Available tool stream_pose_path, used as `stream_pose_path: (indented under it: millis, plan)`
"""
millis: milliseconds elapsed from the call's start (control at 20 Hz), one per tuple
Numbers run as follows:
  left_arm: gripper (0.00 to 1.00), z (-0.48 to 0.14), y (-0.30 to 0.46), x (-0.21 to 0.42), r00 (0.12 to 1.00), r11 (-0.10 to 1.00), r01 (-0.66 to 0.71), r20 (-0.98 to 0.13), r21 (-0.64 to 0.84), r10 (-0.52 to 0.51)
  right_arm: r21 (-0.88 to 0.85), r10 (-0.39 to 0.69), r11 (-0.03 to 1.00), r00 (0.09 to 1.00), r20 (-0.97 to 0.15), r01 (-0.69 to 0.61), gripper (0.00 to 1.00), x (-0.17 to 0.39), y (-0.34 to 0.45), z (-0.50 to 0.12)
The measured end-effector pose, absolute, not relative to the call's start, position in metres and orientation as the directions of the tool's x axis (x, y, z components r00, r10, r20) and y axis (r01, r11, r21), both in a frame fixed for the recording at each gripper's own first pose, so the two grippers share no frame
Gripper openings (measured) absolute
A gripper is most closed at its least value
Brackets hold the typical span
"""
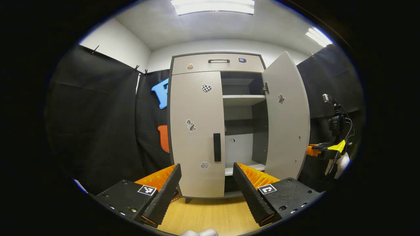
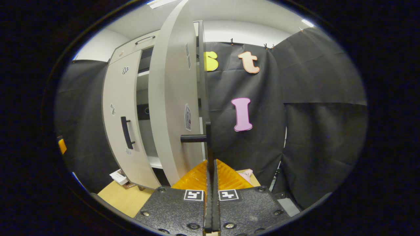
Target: Open the right door of the double-door shoe cabinet with the right hand, and open the left door with the left hand.
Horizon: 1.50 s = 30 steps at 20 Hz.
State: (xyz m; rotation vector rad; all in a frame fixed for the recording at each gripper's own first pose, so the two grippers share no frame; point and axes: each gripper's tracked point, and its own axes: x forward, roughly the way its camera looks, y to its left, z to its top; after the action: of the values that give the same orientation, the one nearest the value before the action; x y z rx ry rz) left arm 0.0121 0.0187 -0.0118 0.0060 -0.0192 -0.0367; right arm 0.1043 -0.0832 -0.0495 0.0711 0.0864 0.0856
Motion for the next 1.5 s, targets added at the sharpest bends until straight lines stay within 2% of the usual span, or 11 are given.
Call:
stream_pose_path:
  millis: [150, 550, 650, 750, 800, 850, 950, 1050, 1100, 1200, 1500]
  plan:
    - [0.96, -0.013, 0.016, 0.012, 1.000, 1.000, 0.028, 0.012, 0.001, -0.028, -0.006, 0.112, 0.994, 0.991, -0.074, -0.112, 0.04, 0.107, -0.089, -0.049]
    - [0.96, -0.011, 0.016, 0.015, 1.000, 1.000, -0.003, 0.016, 0.000, 0.003, -0.001, 0.124, 0.992, 0.986, -0.114, -0.125, 0.04, 0.108, -0.087, -0.053]
    - [0.96, -0.011, 0.015, 0.015, 1.000, 1.000, -0.002, 0.012, -0.001, 0.002, -0.005, 0.112, 0.994, 0.985, -0.131, -0.114, 0.07, 0.103, -0.092, -0.057]
    - [0.96, -0.011, 0.014, 0.014, 1.000, 1.000, 0.004, 0.010, 0.000, -0.004, 0.019, 0.096, 0.995, 0.985, -0.146, -0.094, 0.18, 0.091, -0.102, -0.063]
    - [0.96, -0.011, 0.015, 0.015, 1.000, 1.000, 0.006, 0.011, 0.003, -0.006, 0.028, 0.090, 0.996, 0.986, -0.142, -0.086, 0.35, 0.086, -0.105, -0.062]
    - [0.96, -0.011, 0.016, 0.015, 1.000, 1.000, 0.008, 0.012, 0.006, -0.008, 0.029, 0.069, 0.997, 0.988, -0.140, -0.065, 0.41, 0.080, -0.109, -0.063]
    - [0.96, -0.010, 0.017, 0.016, 1.000, 1.000, 0.011, 0.014, 0.012, -0.011, 0.019, 0.035, 0.999, 0.992, -0.121, -0.032, 0.61, 0.063, -0.115, -0.056]
    - [0.96, -0.011, 0.018, 0.016, 1.000, 1.000, 0.015, 0.013, 0.016, -0.015, 0.001, -0.009, 1.000, 0.995, -0.099, 0.009, 0.73, 0.047, -0.122, -0.048]
    - [0.96, -0.011, 0.018, 0.017, 1.000, 1.000, 0.019, 0.012, 0.017, -0.019, -0.006, -0.029, 1.000, 0.995, -0.091, 0.029, 0.84, 0.040, -0.124, -0.044]
    - [0.96, -0.012, 0.020, 0.018, 1.000, 1.000, 0.020, 0.009, 0.021, -0.020, 0.004, -0.034, 0.999, 0.997, -0.068, 0.034, 1.00, 0.023, -0.117, -0.033]
    - [0.96, -0.017, 0.025, 0.027, 0.999, 0.999, 0.038, 0.009, 0.032, -0.039, 0.007, -0.027, 1.000, 0.997, -0.068, 0.028, 0.99, -0.014, -0.077, -0.033]
